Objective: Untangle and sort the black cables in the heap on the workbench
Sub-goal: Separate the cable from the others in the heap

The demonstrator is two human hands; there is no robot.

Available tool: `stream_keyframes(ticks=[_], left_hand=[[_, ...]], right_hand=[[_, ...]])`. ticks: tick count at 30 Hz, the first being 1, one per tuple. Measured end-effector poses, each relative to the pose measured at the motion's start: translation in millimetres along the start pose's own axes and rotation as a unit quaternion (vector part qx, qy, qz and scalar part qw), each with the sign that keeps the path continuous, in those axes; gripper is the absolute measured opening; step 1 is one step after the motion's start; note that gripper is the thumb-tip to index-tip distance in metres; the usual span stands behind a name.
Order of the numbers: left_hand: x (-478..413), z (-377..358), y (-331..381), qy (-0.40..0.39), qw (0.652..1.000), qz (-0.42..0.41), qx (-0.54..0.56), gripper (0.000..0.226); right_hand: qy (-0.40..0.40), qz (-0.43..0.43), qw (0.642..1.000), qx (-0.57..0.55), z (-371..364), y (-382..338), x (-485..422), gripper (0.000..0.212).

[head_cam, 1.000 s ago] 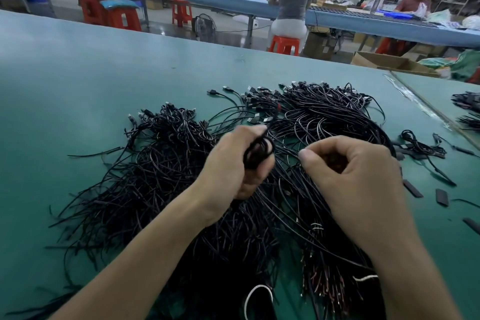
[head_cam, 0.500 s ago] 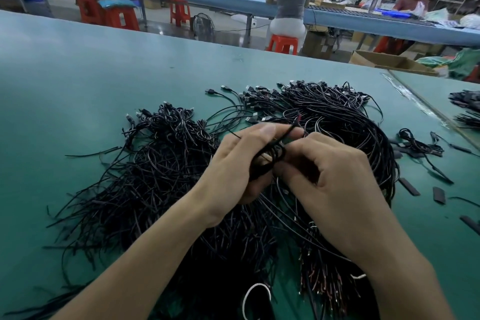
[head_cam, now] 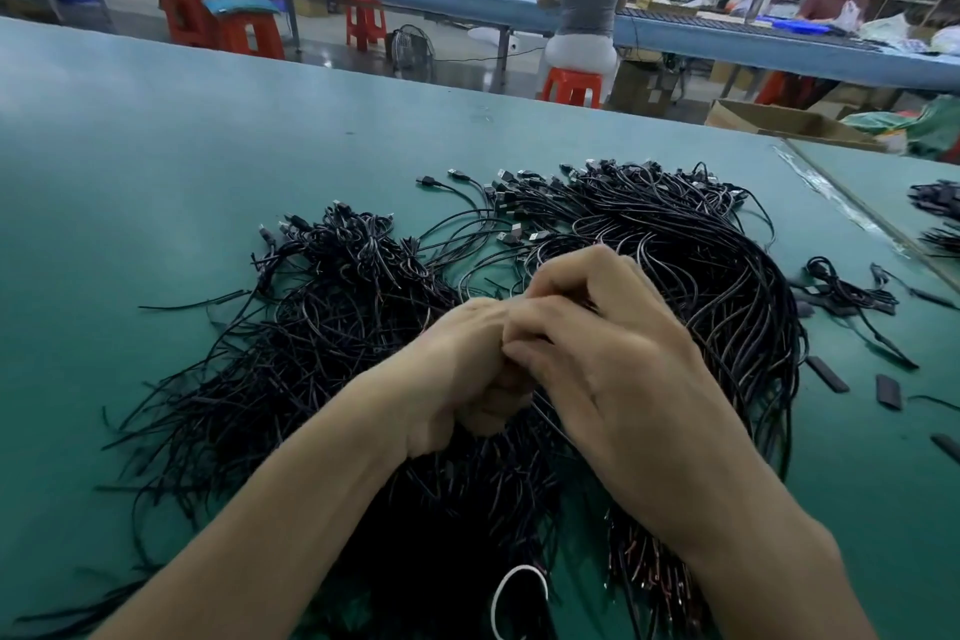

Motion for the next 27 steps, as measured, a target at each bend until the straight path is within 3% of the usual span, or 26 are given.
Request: stream_keyframes(ticks=[2, 7, 11, 15, 21, 23, 27], left_hand=[[1.3, -7.5, -2.8, -0.047, 0.998, 0.029, 0.008, 0.052], [5.4, -19.3, -2.7, -0.155, 0.986, 0.053, 0.013, 0.068], [14.9, -20.7, 3.1, -0.198, 0.971, -0.012, -0.137, 0.036], [16.3, -23.5, -1.6, -0.183, 0.966, -0.008, -0.182, 0.033], [14.6, -23.2, -2.5, -0.176, 0.963, -0.005, -0.202, 0.027], [13.1, -21.9, -1.1, -0.157, 0.967, -0.013, -0.202, 0.023], [7.7, -21.4, 2.1, -0.116, 0.988, -0.011, -0.102, 0.026]], right_hand=[[0.019, -0.019, 0.999, -0.041, 3.7, 6.6, 0.4, 0.01], [0.003, -0.101, 0.992, -0.08, 4.5, 28.2, 5.2, 0.01], [-0.025, -0.135, 0.983, -0.122, 4.3, 36.0, 8.9, 0.013], [-0.06, -0.138, 0.98, -0.134, 4.0, 34.9, 11.1, 0.02], [-0.06, -0.15, 0.984, -0.074, 5.5, 36.4, 12.6, 0.003], [-0.066, -0.151, 0.986, -0.034, 4.2, 36.8, 12.8, 0.006], [-0.053, -0.154, 0.986, 0.031, 2.6, 38.5, 11.6, 0.014]])
Point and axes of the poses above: each hand's wrist, its own x-axis away from the middle knuckle, its own z-axis out of the back of the hand, y = z × x, the point moved 6 cm from there along -x, towards the middle knuckle, and after that the axes turned 6 degrees about z, right-handed, at the moved point
